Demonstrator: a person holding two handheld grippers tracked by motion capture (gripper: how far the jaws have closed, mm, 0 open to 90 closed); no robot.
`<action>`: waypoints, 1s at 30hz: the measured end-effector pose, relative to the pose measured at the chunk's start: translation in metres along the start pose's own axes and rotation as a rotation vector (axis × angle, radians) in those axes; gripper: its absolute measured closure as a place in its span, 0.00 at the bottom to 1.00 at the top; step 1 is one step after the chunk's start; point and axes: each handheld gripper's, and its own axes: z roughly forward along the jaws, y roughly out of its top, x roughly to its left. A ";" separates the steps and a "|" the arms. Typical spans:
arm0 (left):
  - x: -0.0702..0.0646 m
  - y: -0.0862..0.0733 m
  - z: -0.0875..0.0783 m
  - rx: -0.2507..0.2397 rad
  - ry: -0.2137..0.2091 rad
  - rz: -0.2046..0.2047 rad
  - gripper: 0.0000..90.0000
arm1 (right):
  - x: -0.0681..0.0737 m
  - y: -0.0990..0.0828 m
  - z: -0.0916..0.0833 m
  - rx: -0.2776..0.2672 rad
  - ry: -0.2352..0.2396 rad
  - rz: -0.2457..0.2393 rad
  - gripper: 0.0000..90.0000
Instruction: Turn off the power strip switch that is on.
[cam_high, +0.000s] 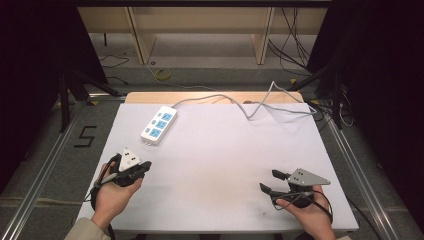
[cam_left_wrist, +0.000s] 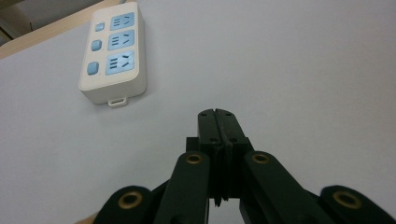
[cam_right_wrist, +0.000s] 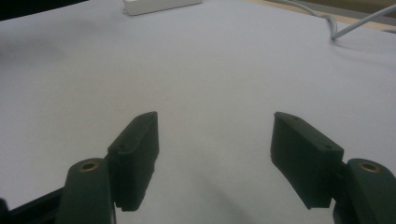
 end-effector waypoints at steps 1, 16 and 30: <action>0.000 0.000 0.000 0.000 0.000 0.000 1.00 | 0.000 0.000 0.000 0.001 0.000 -0.001 0.37; -0.001 0.011 0.006 -0.001 -0.001 0.003 1.00 | 0.000 0.000 0.000 0.002 0.002 0.003 0.37; -0.001 0.016 0.009 0.002 -0.001 0.000 1.00 | 0.000 0.000 0.000 0.004 0.002 0.001 0.37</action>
